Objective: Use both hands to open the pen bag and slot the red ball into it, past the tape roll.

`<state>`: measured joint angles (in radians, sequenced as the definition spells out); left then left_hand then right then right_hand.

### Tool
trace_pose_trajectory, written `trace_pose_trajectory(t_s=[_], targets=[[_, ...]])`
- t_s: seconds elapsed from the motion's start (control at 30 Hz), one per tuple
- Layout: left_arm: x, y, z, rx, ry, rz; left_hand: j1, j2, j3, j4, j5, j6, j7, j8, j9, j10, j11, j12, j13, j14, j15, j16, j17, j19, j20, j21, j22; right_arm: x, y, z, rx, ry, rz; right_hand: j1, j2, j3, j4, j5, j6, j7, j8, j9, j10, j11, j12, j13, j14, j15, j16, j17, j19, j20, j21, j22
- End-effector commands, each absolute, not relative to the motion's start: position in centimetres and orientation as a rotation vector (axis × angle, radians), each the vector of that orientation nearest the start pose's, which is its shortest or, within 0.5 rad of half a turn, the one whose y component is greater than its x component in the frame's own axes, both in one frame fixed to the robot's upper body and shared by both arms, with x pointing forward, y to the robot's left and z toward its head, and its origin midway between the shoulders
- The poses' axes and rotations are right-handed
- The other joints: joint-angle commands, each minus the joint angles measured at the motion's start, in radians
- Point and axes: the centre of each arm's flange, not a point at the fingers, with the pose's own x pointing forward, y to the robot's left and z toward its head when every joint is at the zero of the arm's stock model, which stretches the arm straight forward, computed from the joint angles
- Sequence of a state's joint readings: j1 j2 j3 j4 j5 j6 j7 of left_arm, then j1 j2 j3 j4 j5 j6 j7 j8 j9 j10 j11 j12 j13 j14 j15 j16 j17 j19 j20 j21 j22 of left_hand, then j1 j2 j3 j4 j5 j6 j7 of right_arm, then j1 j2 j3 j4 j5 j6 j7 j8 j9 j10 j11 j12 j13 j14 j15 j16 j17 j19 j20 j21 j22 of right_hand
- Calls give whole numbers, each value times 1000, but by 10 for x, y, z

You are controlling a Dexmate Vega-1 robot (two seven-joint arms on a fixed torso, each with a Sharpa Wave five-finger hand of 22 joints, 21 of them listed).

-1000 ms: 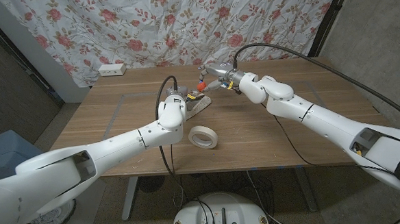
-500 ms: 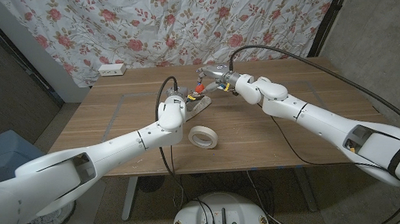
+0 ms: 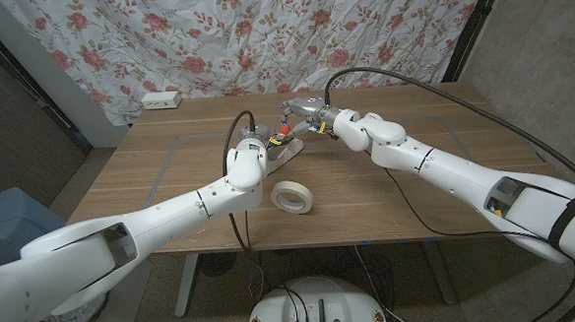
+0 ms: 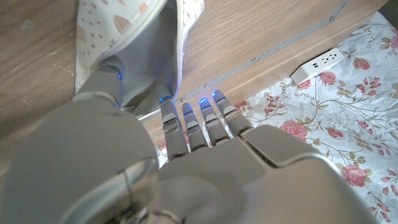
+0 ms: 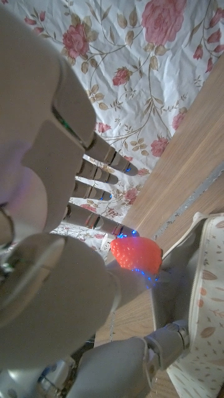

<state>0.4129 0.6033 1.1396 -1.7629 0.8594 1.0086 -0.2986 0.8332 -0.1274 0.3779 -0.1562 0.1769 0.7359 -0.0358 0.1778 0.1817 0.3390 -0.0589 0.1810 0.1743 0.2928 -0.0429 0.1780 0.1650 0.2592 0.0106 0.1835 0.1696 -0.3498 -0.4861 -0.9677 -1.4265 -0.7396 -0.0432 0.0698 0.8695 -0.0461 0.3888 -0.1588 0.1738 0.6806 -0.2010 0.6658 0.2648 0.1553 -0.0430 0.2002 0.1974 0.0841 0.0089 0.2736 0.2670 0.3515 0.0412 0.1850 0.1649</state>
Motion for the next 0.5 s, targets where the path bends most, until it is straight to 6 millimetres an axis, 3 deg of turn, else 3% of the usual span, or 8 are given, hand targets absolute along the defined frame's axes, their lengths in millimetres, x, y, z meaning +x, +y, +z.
trace_pose_trajectory(t_s=[0.03, 0.5], targets=[[615, 134, 24, 1633, -205, 261, -10, 1, -6, 0, 0, -5, 2, 6, -1, -6, -1, 6, 3, -4, -7, 2, 6, -1, -1, 2, 2, 648, -41, 63, -1679, -823, 201, -1, 10, -4, 2, 6, 17, -18, 6, 2, -3, -1, -1, 3, 7, 5, 0, 5, 0, 0, 1, 2], [618, 135, 22, 1623, -208, 254, -10, 4, -8, 0, 1, -4, 1, 7, -1, -5, -2, 7, 3, -3, -6, 3, 6, -1, 0, 3, 2, 658, -33, 56, -1706, -796, 220, -2, 10, -5, 2, 6, -1, -17, -2, 1, -2, -2, -1, 3, 8, 5, 0, 6, 2, 0, 2, 2]])
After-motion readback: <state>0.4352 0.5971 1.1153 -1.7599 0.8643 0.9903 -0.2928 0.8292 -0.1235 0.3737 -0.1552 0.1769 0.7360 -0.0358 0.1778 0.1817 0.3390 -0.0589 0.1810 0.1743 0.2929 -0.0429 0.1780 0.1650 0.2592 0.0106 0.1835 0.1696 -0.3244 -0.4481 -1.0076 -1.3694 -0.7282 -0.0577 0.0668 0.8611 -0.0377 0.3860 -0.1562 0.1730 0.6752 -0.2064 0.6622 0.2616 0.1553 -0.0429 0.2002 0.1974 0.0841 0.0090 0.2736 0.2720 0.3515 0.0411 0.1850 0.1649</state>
